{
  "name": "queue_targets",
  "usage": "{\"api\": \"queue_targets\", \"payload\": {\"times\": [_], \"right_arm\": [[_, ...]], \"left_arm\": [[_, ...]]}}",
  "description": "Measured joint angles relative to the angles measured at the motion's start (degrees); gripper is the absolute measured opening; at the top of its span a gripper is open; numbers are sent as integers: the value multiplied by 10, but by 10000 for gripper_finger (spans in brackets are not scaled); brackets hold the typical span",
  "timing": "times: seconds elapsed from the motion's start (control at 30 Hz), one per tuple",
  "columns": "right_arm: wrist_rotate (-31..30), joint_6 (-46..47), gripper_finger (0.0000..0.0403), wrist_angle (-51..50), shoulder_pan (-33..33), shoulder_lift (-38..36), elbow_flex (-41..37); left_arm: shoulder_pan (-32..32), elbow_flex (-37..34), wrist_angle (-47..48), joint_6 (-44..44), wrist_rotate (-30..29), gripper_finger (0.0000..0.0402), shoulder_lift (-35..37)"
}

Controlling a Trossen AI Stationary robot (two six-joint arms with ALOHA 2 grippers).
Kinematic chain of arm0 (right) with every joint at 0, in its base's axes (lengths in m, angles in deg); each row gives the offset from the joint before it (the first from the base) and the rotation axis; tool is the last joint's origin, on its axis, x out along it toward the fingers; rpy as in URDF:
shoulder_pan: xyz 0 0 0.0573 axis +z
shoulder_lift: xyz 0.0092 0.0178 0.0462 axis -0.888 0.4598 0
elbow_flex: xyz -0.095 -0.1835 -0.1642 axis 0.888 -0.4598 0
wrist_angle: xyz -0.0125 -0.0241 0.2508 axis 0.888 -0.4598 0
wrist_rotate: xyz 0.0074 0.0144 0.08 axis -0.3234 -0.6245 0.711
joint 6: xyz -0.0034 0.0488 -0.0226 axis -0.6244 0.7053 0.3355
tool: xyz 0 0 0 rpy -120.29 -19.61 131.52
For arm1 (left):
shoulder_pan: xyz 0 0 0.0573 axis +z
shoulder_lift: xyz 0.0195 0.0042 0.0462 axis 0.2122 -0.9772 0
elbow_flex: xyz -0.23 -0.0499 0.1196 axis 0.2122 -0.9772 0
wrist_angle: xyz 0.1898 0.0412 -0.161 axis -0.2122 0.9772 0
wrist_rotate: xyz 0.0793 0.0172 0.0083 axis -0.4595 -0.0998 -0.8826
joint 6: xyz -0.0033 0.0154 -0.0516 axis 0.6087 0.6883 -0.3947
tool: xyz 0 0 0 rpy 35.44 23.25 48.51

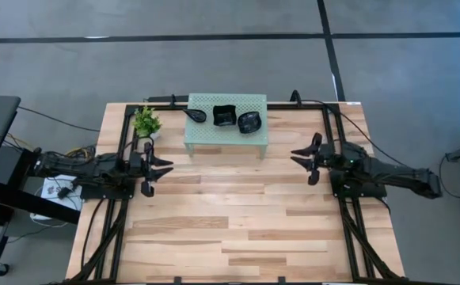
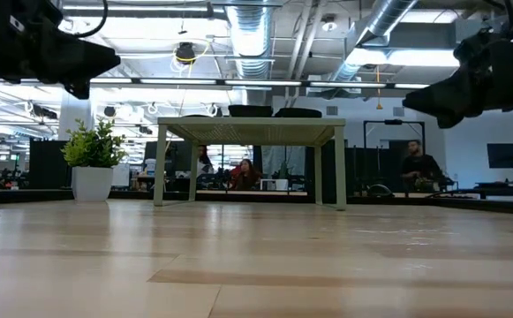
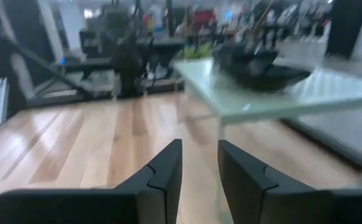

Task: Pick & Place Mini shaped plates
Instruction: Return to Home Position

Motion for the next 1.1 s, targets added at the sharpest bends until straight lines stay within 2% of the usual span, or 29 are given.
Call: {"api": "queue_targets", "payload": {"times": [0.33,1.1], "right_arm": [[-29,0,98,5,-5,17,0],[-28,1,98,4,-7,17,0]], "left_arm": [[0,0,-1,-50,0,87,-36],[0,0,-3,-51,0,87,-104]]}}
